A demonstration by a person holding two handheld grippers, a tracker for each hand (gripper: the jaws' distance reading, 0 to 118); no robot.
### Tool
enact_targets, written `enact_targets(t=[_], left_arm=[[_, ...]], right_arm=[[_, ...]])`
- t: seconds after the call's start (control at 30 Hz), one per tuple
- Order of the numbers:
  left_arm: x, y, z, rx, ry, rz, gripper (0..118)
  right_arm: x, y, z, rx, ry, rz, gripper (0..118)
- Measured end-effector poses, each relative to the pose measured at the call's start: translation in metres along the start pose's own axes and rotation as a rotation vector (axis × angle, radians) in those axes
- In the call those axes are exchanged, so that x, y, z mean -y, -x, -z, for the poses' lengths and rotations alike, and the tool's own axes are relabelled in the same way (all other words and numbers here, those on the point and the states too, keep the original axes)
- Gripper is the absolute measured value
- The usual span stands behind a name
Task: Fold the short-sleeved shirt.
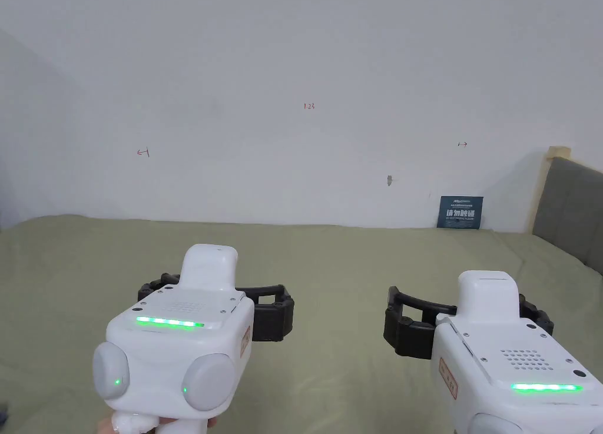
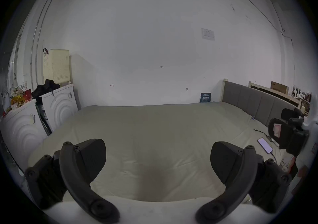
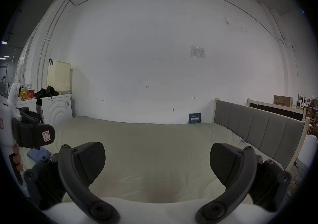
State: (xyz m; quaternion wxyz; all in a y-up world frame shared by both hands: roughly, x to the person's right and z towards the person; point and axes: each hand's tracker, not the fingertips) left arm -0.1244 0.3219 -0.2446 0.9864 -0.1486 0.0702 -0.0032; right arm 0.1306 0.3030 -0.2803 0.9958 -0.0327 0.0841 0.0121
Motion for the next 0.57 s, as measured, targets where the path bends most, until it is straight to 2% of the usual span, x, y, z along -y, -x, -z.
enact_targets(t=[0.13, 0.47, 0.57], left_arm=[[0.000, -0.001, 0.003, -0.023, 0.035, 0.010, 118], [-0.003, 0.012, 0.014, -0.074, 0.103, -0.081, 118], [-0.005, 0.015, 0.005, 0.008, 0.065, -0.081, 118]], right_arm=[[0.000, 0.000, -0.001, 0.000, -0.003, -0.002, 118], [0.003, 0.002, -0.001, -0.011, 0.010, -0.009, 118], [0.003, 0.001, 0.000, -0.008, 0.012, -0.009, 118]])
